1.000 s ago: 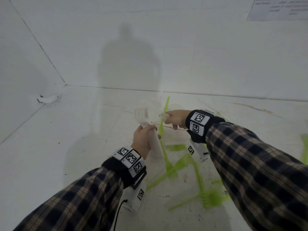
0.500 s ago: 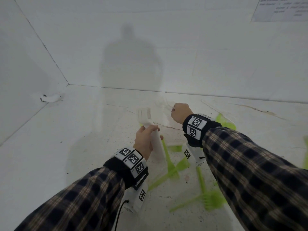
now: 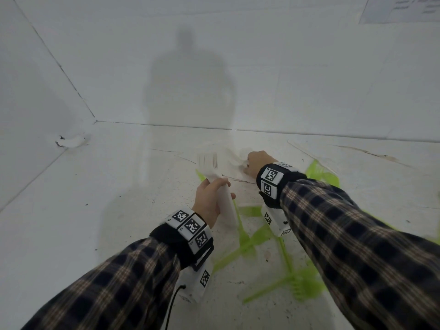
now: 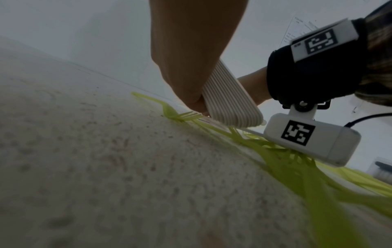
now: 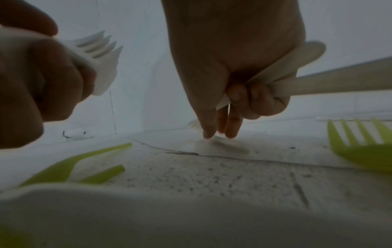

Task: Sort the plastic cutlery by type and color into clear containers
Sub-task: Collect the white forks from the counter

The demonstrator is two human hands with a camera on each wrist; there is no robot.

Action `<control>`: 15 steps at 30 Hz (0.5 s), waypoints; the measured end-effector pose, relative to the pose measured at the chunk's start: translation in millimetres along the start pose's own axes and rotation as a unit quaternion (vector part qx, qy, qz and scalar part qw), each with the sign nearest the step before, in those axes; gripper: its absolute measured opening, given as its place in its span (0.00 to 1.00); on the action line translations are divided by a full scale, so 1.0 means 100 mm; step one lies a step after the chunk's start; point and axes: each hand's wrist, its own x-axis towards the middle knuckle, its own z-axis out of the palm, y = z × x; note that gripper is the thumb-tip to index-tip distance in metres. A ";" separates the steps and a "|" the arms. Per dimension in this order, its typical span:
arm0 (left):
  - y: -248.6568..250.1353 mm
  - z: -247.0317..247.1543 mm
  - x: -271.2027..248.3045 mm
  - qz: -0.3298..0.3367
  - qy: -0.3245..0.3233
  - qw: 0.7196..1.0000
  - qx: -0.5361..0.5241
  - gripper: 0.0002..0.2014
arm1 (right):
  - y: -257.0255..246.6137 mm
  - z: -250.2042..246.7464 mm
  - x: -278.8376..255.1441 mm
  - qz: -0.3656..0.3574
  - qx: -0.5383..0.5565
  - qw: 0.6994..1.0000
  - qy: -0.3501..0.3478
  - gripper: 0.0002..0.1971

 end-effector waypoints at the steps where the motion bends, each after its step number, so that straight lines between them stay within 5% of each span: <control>1: 0.00 0.00 0.00 0.001 -0.002 1.000 -0.001 0.03 | 0.00 -0.01 -0.01 0.003 -0.007 1.000 -0.001 0.12; 7: -0.01 0.00 0.00 0.004 0.000 1.000 -0.010 0.03 | -0.03 0.00 -0.04 -0.010 0.001 1.000 -0.027 0.14; 15: 0.02 0.00 -0.02 0.009 -0.002 1.000 -0.013 0.02 | -0.04 -0.16 -0.27 0.019 0.236 0.971 0.035 0.17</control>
